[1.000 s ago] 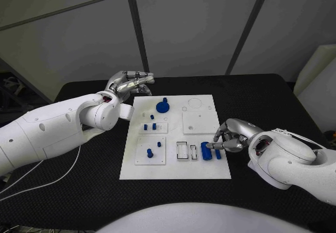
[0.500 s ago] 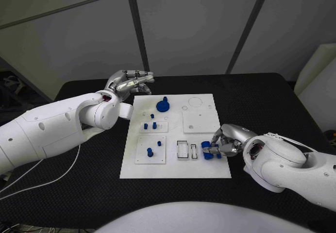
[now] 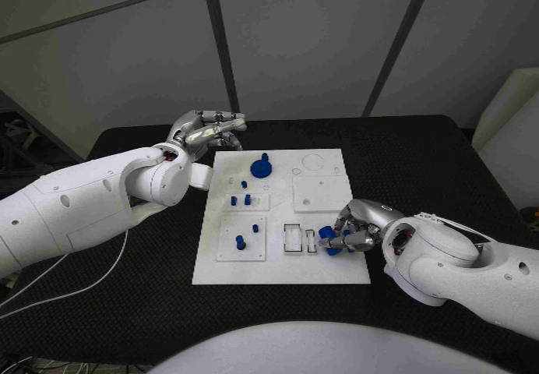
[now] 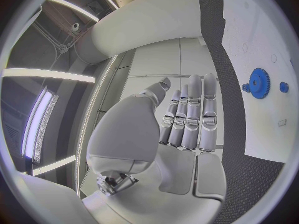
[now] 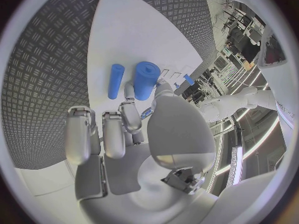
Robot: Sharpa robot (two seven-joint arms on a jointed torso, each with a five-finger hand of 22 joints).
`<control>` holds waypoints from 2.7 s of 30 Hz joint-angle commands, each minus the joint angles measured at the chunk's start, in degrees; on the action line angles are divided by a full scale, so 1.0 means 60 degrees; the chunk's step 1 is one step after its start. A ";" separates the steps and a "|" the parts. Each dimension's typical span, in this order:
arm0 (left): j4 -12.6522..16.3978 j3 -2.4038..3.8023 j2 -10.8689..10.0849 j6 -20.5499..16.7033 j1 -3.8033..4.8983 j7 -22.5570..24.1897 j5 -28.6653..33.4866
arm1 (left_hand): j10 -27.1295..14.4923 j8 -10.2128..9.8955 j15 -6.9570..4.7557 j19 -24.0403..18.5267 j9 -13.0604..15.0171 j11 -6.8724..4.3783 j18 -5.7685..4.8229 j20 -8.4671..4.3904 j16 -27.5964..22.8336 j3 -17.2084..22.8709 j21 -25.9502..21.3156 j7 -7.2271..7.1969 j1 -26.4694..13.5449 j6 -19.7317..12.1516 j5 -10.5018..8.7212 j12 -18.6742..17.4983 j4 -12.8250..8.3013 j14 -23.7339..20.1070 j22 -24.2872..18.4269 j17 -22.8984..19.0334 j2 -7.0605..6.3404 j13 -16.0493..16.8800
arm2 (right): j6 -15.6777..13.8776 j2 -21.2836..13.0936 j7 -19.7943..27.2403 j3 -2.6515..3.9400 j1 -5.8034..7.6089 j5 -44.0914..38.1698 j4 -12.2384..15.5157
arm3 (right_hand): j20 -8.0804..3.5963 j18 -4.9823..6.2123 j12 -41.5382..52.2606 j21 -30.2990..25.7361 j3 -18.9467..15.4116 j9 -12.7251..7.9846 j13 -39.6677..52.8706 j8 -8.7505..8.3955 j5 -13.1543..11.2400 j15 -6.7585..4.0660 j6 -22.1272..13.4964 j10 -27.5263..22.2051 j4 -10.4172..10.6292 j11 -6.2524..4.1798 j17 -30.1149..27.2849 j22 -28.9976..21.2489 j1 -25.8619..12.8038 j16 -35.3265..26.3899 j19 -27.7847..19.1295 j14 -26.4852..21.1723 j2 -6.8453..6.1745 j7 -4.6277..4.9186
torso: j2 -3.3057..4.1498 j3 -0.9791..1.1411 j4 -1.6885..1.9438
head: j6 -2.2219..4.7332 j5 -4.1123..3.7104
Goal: Assemble the parts on the task board
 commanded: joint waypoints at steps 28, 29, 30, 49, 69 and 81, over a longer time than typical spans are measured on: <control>0.0024 0.0006 0.0008 0.0171 0.0010 -0.0006 -0.0034 | -0.0062 0.0023 -0.0003 0.0010 0.0011 -0.0024 0.0032 0.0011 0.0037 -0.0074 -0.0066 0.0003 0.0024 0.0046 0.0017 0.0044 0.0002 -0.0065 -0.0013 -0.0019 0.0049 -0.0014 | -0.2169 -0.0092 0.0166 -0.0039 -0.0124 0.0606 0.0917 | -0.0094 -0.0182 0.0423 0.0224 -0.0164 0.0344 0.0442 0.0350 0.0958 -0.0155 0.0248 0.0412 -0.0009 -0.0179 0.1415 0.1461 0.0465 0.0170 0.0543 0.0760 0.0584 -0.0194 | 0.0002 -0.0015 0.0013 | 0.0080 0.0071; 0.0023 0.0006 0.0010 0.0172 0.0010 -0.0007 -0.0034 | -0.0062 0.0023 -0.0003 0.0010 0.0011 -0.0024 0.0032 0.0011 0.0037 -0.0074 -0.0066 0.0003 0.0024 0.0046 0.0017 0.0044 0.0002 -0.0065 -0.0013 -0.0019 0.0049 -0.0014 | -0.2176 -0.0047 0.0174 -0.0038 -0.0123 0.0623 0.0902 | -0.0097 -0.0181 0.0421 0.0223 -0.0174 0.0351 0.0442 0.0353 0.0976 -0.0157 0.0251 0.0413 -0.0004 -0.0182 0.1419 0.1459 0.0453 0.0172 0.0542 0.0760 0.0595 -0.0197 | 0.0003 -0.0020 0.0013 | 0.0078 0.0084; 0.0023 0.0006 0.0014 0.0175 0.0010 -0.0008 -0.0034 | -0.0062 0.0023 -0.0003 0.0010 0.0011 -0.0024 0.0032 0.0011 0.0037 -0.0074 -0.0066 0.0003 0.0024 0.0046 0.0017 0.0044 0.0002 -0.0065 -0.0013 -0.0019 0.0049 -0.0014 | -0.2186 0.0019 0.0187 -0.0037 -0.0122 0.0644 0.0880 | -0.0097 -0.0181 0.0421 0.0223 -0.0174 0.0351 0.0442 0.0353 0.0976 -0.0157 0.0251 0.0413 -0.0004 -0.0182 0.1419 0.1459 0.0453 0.0172 0.0542 0.0760 0.0595 -0.0197 | 0.0004 -0.0022 0.0013 | 0.0078 0.0090; 0.0020 0.0005 0.0067 0.0208 0.0011 -0.0021 -0.0034 | -0.0071 0.0030 -0.0002 0.0006 0.0011 -0.0023 0.0032 0.0013 0.0040 -0.0086 -0.0073 0.0003 0.0013 0.0051 0.0015 0.0061 0.0009 -0.0073 -0.0015 -0.0029 0.0056 -0.0016 | -0.1352 0.1078 -0.0096 -0.0025 -0.0116 0.0720 0.0018 | -0.0176 -0.0173 0.0267 0.0202 -0.0637 0.0687 0.0397 0.0596 0.0675 -0.0243 0.0413 0.0402 0.0012 -0.0285 0.1364 0.1439 -0.0271 0.0138 0.0526 0.0745 0.0904 -0.0326 | 0.0000 -0.0014 0.0021 | 0.0084 0.0173; 0.0009 0.0002 0.0080 0.0225 0.0012 -0.0041 -0.0034 | -0.0071 0.0030 -0.0002 0.0006 0.0011 -0.0023 0.0032 0.0013 0.0040 -0.0086 -0.0073 0.0003 0.0013 0.0051 0.0015 0.0061 0.0009 -0.0073 -0.0015 -0.0029 0.0056 -0.0016 | -0.1272 0.1444 -0.0279 -0.0024 -0.0113 0.0633 -0.0279 | -0.0209 -0.0154 0.0005 0.0130 -0.1167 0.1162 0.0292 0.0883 -0.1870 -0.0269 0.0215 0.0309 0.0045 -0.0296 0.1339 0.1363 -0.1365 0.0110 0.0483 0.0737 0.0738 -0.0351 | -0.0001 -0.0004 -0.0003 | 0.0048 0.0255; 0.0011 -0.0001 0.0063 0.0225 0.0012 -0.0043 -0.0034 | -0.0071 0.0030 -0.0002 0.0006 0.0011 -0.0023 0.0032 0.0013 0.0040 -0.0086 -0.0073 0.0003 0.0013 0.0051 0.0015 0.0061 0.0009 -0.0073 -0.0015 -0.0029 0.0056 -0.0016 | -0.1541 0.1380 -0.0140 -0.0024 -0.0114 0.0421 -0.0164 | -0.0190 -0.0154 -0.0069 0.0123 -0.0319 0.1391 0.0294 0.0990 -0.2616 -0.0247 0.0076 0.0286 0.0050 -0.0286 0.1374 0.1369 -0.2551 0.0121 0.0484 0.0743 0.0009 -0.0330 | 0.0003 0.0002 -0.0016 | 0.0060 0.0273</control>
